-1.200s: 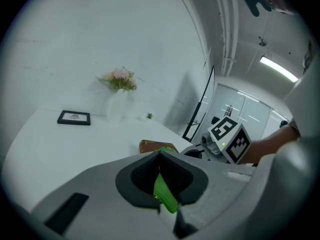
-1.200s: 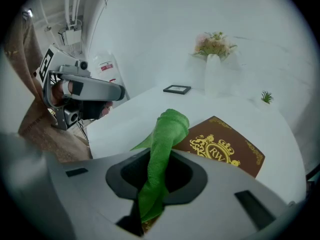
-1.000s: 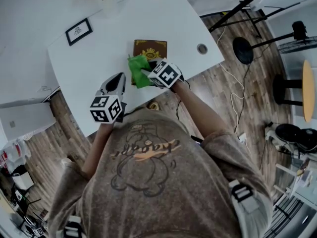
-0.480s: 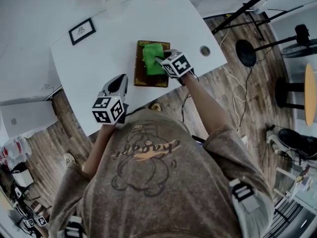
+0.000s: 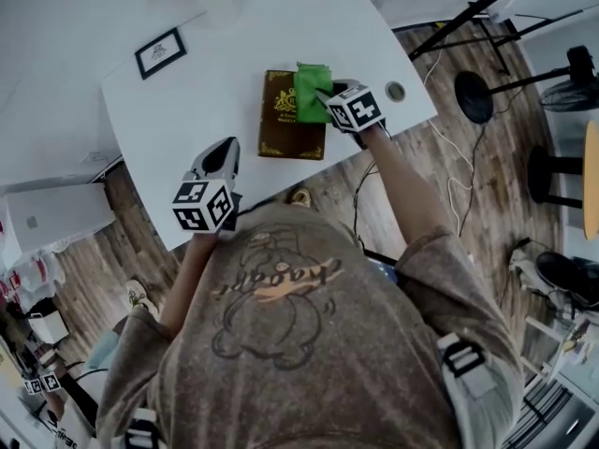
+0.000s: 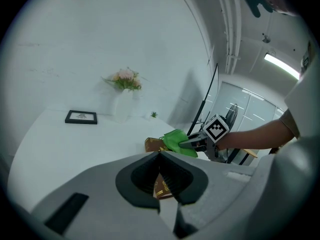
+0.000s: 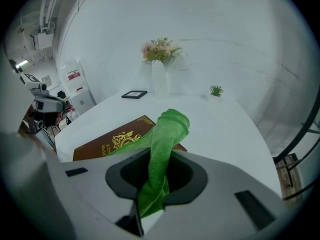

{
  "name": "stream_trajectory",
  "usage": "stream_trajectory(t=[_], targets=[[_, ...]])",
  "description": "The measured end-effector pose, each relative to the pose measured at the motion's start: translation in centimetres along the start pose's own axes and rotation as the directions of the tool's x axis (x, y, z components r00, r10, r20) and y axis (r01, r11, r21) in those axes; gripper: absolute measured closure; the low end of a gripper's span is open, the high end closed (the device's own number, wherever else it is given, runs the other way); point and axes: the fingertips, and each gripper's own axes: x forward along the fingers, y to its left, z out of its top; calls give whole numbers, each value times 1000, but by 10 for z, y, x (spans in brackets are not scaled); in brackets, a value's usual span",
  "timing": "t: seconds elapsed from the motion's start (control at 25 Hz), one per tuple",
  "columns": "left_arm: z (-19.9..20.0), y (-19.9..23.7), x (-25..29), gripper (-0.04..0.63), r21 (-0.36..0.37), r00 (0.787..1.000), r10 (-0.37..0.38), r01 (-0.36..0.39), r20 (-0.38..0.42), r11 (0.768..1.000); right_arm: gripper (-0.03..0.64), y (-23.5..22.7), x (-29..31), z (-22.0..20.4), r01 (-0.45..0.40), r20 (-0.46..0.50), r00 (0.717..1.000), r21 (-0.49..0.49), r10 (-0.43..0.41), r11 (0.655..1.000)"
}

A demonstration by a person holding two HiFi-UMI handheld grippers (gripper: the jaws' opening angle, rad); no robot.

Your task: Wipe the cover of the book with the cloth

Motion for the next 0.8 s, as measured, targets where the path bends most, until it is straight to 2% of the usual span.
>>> stream_trajectory(t=[0.16,0.4,0.56,0.68,0.8], targets=[[0,3,-1,592,-3,1000,6,-6,3,1000,546,-17,-8,-1,49,-3,999,28,-49,998],[0,0,3,592,-21,1000,-6,6,7,1000,546,31,-27,-20,-135,-14,990,72,137,988],[4,-3,6,592,-28,1000,-19,20,9,999,546,61,-37,-36,-214,1,977,111,215,970],[4,-6,9,592,-32,999,-31,32,9,999,546,83,-40,-44,-250,-20,968,68,252,966],[4,-11,12,592,-24,999,-45,46,8,999,546,97,-37,-54,-247,-63,968,-30,244,969]])
